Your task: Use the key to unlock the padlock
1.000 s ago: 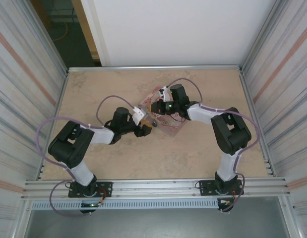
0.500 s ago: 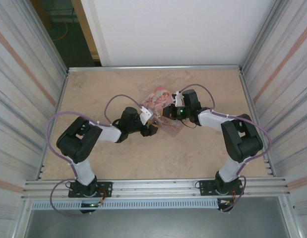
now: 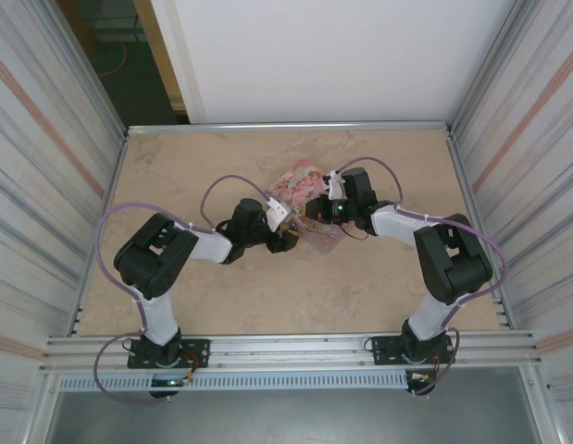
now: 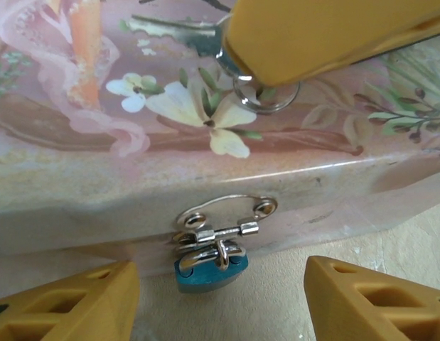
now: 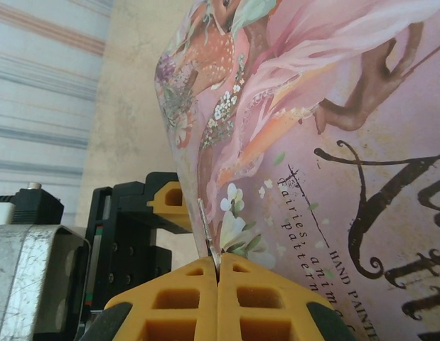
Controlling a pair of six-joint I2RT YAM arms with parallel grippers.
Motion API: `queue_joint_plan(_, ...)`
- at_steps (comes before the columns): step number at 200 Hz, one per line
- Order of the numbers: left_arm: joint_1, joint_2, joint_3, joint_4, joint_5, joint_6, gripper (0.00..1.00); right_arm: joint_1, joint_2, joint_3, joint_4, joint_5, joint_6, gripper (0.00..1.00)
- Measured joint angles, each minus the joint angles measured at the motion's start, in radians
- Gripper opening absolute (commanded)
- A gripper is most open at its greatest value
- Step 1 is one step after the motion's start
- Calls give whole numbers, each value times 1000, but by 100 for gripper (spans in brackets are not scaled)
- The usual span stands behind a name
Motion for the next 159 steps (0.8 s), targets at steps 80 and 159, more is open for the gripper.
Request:
queue_joint_plan(80,0,52,20,-6,21,-34,57,-2,0,-1,0,-1,0,0)
queue_joint_plan(159,-33,52,36,-25,-66,-68,53,-2,0,-1,1,0,2,0)
